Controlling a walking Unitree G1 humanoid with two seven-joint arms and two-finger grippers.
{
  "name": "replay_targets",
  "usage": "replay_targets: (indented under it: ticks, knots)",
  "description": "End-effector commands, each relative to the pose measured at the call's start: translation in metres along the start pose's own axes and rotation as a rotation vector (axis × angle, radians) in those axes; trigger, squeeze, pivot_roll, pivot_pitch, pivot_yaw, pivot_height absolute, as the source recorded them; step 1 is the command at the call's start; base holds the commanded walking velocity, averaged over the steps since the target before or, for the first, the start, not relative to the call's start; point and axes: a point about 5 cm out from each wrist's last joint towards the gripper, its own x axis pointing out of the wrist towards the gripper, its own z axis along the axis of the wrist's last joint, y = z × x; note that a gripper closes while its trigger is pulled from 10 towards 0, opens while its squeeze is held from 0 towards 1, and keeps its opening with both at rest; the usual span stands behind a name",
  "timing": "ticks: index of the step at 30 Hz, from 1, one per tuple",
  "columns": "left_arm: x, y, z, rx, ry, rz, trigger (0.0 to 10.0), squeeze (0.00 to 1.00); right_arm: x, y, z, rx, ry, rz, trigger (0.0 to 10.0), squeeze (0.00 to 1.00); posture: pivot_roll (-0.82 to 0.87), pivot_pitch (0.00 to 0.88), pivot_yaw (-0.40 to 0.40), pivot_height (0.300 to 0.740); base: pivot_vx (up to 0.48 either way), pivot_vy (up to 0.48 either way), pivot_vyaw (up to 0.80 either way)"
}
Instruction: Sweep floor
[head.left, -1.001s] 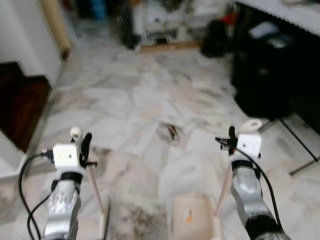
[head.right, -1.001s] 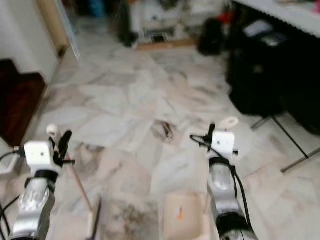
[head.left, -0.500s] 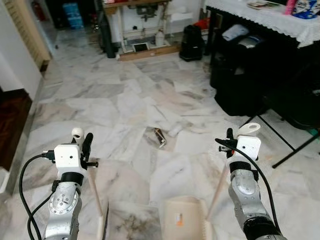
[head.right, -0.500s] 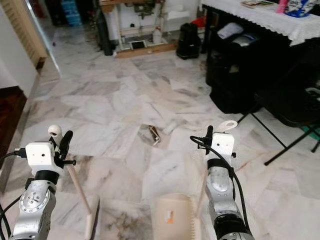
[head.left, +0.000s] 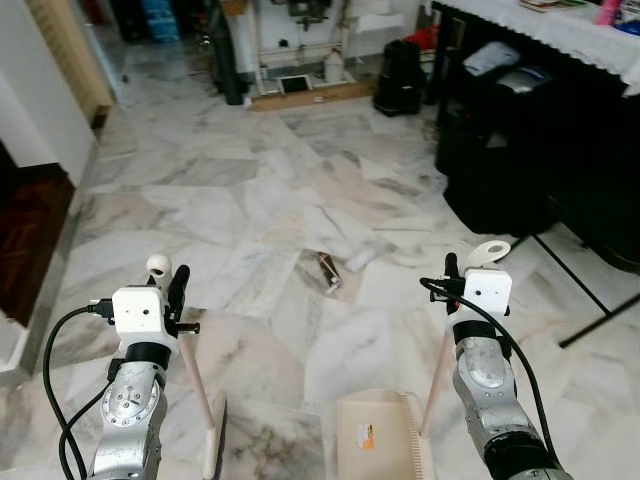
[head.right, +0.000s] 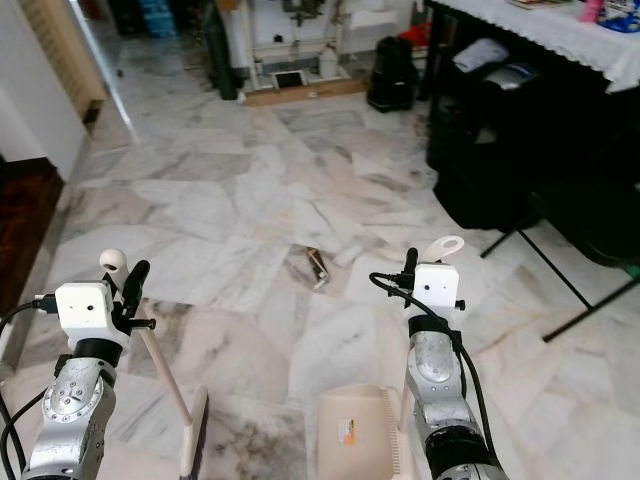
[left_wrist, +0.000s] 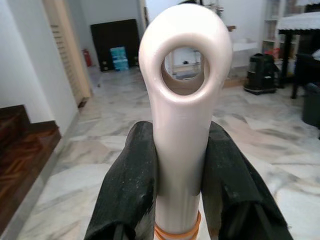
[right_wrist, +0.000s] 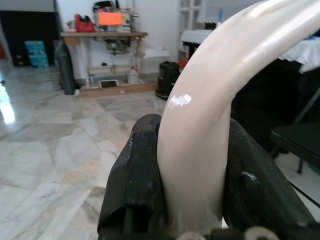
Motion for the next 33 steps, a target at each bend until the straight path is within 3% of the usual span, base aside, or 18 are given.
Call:
replay_targets:
  ticks: [1, 8, 15, 33]
  knots:
    - [0.0015, 0.0056, 0.0081, 0.018, -0.036, 0.013, 10.0, 0.00, 0.0052, 0.0015, 0.0115, 0.012, -0.056, -0.001, 10.0, 0.00, 0.04, 0.000, 0.054, 0.740, 0.326, 0.000, 0.00]
    - [0.0035, 0.0042, 0.0092, 0.015, -0.041, 0.009, 10.0, 0.00, 0.0077, 0.0044, 0.0144, 0.012, -0.063, 0.009, 10.0, 0.00, 0.04, 0.000, 0.050, 0.740, 0.334, 0.000, 0.00]
    - [0.0023, 0.0025, 0.0081, 0.017, -0.038, -0.002, 10.0, 0.00, 0.0098, -0.0038, 0.0168, 0.000, -0.075, -0.002, 10.0, 0.00, 0.03, 0.000, 0.048, 0.740, 0.398, 0.000, 0.00]
    - [0.0032, 0.0034, 0.0092, 0.018, -0.043, -0.005, 10.0, 0.00, 0.0088, 0.0035, 0.0179, 0.006, -0.080, 0.022, 10.0, 0.00, 0.03, 0.000, 0.046, 0.740, 0.409, 0.000, 0.00]
